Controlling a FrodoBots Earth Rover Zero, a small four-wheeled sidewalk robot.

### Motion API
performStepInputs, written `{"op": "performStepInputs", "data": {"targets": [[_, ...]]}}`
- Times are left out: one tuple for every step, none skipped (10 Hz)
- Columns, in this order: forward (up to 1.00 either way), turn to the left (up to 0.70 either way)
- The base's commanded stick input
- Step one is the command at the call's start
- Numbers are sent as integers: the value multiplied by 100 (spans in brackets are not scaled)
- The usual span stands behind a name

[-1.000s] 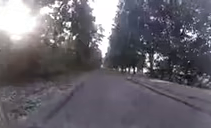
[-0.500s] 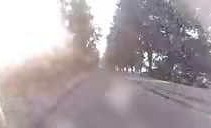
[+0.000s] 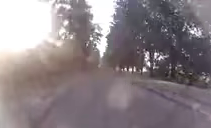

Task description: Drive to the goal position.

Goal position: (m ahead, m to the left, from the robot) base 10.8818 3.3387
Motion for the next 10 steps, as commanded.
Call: {"op": "performStepInputs", "data": {"targets": [[70, 0], [70, 0], [70, 2], [70, 1], [70, 0], [70, 1], [70, 2], [70, 2], [70, 2], [70, 2]]}}
